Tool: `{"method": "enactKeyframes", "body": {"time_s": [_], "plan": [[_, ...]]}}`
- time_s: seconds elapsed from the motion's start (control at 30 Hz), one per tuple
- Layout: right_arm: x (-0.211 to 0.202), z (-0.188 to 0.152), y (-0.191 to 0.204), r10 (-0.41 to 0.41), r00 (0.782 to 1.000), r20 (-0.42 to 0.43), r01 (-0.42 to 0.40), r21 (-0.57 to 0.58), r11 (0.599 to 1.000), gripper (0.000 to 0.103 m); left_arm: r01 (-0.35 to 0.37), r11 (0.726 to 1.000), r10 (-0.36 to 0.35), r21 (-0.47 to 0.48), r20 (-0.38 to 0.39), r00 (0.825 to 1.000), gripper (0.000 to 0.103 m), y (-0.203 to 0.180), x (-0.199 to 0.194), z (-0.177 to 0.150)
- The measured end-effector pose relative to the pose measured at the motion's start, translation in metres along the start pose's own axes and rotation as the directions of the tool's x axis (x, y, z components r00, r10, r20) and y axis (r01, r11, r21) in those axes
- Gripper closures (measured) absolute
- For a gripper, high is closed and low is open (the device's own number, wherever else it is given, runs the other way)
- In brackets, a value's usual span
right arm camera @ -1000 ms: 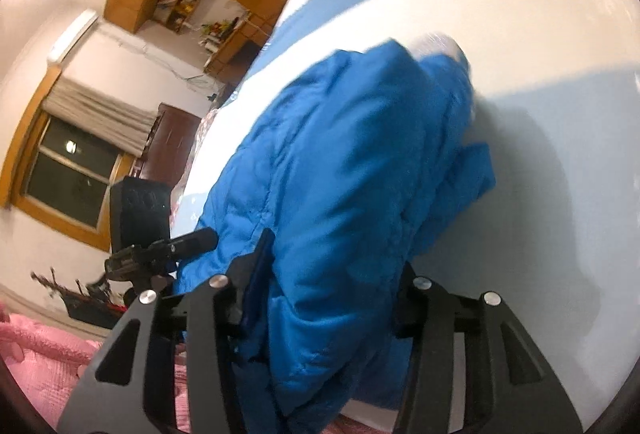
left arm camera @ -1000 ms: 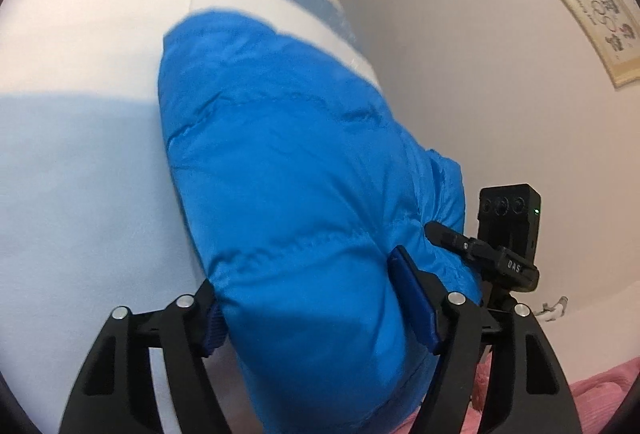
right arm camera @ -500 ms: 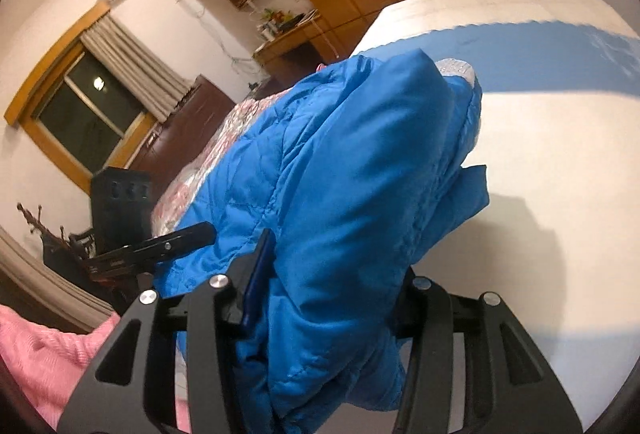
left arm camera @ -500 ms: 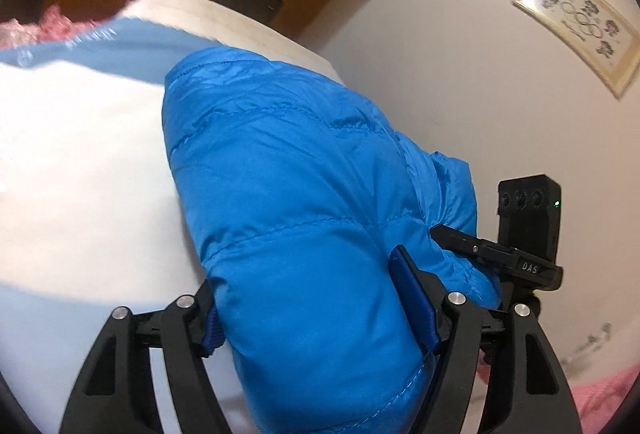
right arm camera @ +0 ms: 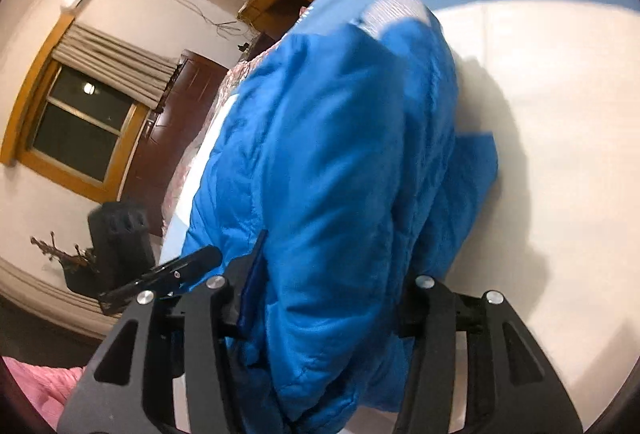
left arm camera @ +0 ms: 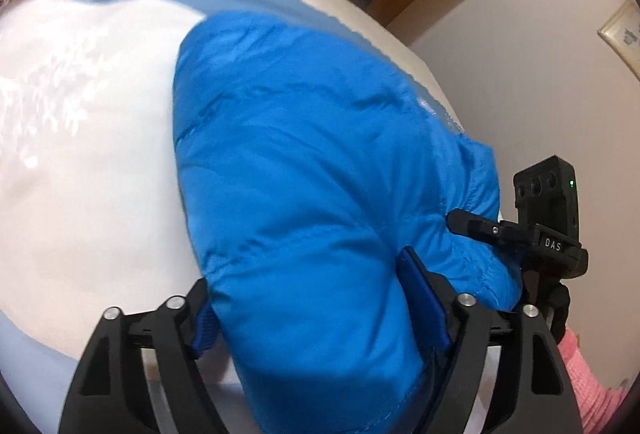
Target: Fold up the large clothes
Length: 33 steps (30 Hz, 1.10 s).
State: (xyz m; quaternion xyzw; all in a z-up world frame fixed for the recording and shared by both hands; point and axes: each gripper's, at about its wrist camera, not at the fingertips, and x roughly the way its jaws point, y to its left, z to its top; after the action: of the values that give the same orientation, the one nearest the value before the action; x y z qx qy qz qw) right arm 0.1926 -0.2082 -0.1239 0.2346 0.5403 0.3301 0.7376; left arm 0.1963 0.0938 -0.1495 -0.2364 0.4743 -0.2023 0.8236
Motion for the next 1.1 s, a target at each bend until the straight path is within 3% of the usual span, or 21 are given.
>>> {"method": "enactKeyframes", "body": {"time_s": [0.1, 0.2, 0.27, 0.33, 0.47, 0.6, 0.73, 0.83, 1.0, 1.1], "plan": [[-0.005, 0.004, -0.001, -0.018, 1.000, -0.014, 0.018, 0.020, 1.000, 0.052, -0.007, 1.000, 0.007, -0.011, -0.005, 1.000, 0.017, 0.010, 0.009, 0.005], [-0.010, 0.014, 0.016, -0.079, 0.996, -0.036, 0.080, 0.024, 0.997, 0.042, -0.029, 0.999, 0.028, -0.024, -0.036, 0.999, 0.017, 0.011, 0.010, 0.018], [-0.022, 0.011, 0.034, -0.174, 0.984, -0.028, 0.174, -0.002, 0.985, 0.031, -0.062, 0.997, 0.060, -0.035, -0.047, 0.997, 0.017, 0.008, 0.002, 0.023], [-0.040, -0.002, 0.052, -0.286, 0.958, 0.010, 0.286, -0.055, 0.957, 0.029, -0.087, 0.996, 0.086, -0.025, -0.037, 0.996, 0.018, -0.003, -0.009, 0.027], [-0.069, -0.024, 0.077, -0.301, 0.952, 0.058, 0.305, -0.093, 0.948, 0.034, -0.137, 0.990, 0.137, 0.028, 0.006, 0.991, 0.018, -0.016, -0.034, 0.022], [-0.072, -0.048, 0.092, -0.392, 0.918, 0.062, 0.397, -0.143, 0.907, 0.041, -0.186, 0.980, 0.185, 0.064, 0.032, 0.982, 0.018, -0.027, -0.050, 0.010], [-0.055, -0.057, 0.078, -0.413, 0.910, 0.024, 0.413, -0.117, 0.903, 0.043, -0.246, 0.963, 0.245, 0.106, 0.019, 0.969, 0.018, -0.024, -0.053, -0.021], [-0.040, -0.061, 0.055, -0.423, 0.906, -0.008, 0.421, -0.084, 0.903, 0.042, -0.233, 0.966, 0.234, 0.112, -0.004, 0.972, 0.017, -0.014, -0.043, -0.033], [-0.025, -0.065, 0.031, -0.416, 0.909, -0.034, 0.415, -0.013, 0.910, 0.040, -0.215, 0.974, 0.217, 0.073, -0.030, 0.976, 0.016, -0.002, -0.030, -0.036], [-0.039, -0.065, 0.040, -0.415, 0.910, -0.020, 0.415, 0.000, 0.910, 0.039, -0.255, 0.963, 0.258, 0.088, -0.025, 0.966, 0.017, -0.010, -0.037, -0.034]]}}
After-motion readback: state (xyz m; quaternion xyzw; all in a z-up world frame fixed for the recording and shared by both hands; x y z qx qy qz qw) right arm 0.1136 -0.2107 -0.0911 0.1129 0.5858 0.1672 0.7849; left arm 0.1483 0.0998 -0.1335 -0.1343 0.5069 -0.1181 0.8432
